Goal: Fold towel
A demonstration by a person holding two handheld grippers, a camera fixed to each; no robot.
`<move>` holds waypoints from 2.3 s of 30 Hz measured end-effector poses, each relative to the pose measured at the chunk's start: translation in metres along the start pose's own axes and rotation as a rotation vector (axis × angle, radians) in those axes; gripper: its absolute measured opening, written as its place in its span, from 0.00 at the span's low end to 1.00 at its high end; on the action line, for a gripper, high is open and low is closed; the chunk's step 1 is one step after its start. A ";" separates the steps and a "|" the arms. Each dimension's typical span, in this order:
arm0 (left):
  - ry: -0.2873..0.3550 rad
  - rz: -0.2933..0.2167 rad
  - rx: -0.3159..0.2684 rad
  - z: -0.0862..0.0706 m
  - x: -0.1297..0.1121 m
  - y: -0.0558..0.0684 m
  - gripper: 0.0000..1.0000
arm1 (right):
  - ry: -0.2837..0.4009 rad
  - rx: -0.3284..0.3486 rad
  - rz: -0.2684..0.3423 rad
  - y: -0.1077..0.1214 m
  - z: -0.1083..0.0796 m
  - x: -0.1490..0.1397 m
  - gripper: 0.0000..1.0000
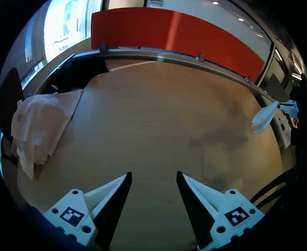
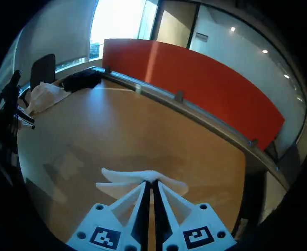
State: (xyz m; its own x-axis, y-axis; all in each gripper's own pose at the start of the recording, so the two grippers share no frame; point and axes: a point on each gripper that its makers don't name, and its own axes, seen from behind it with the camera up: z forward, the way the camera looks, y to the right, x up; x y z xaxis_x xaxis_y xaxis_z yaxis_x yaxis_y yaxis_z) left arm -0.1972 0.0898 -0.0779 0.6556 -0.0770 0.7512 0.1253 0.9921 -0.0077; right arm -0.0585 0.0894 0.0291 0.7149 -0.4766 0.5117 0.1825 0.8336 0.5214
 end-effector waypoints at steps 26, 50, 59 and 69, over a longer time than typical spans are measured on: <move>-0.009 -0.002 0.020 -0.001 -0.002 0.004 0.78 | -0.104 -0.092 0.029 0.097 -0.003 -0.045 0.05; -0.013 0.021 0.014 -0.003 -0.002 0.014 0.78 | -0.272 -0.145 0.121 0.108 -0.027 -0.160 0.05; -0.016 0.033 0.018 -0.004 -0.003 0.016 0.78 | -0.364 -0.193 0.187 0.111 -0.034 -0.216 0.05; -0.022 0.037 0.026 -0.006 -0.007 0.016 0.78 | -0.445 -0.230 0.226 0.111 -0.033 -0.251 0.05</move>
State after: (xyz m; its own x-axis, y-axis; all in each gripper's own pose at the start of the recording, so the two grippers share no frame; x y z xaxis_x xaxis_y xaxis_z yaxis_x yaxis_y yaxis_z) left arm -0.1951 0.1056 -0.0874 0.6431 -0.0379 0.7649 0.0812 0.9965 -0.0188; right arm -0.1950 0.3109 -0.0641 0.4077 -0.3089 0.8593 0.2356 0.9448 0.2278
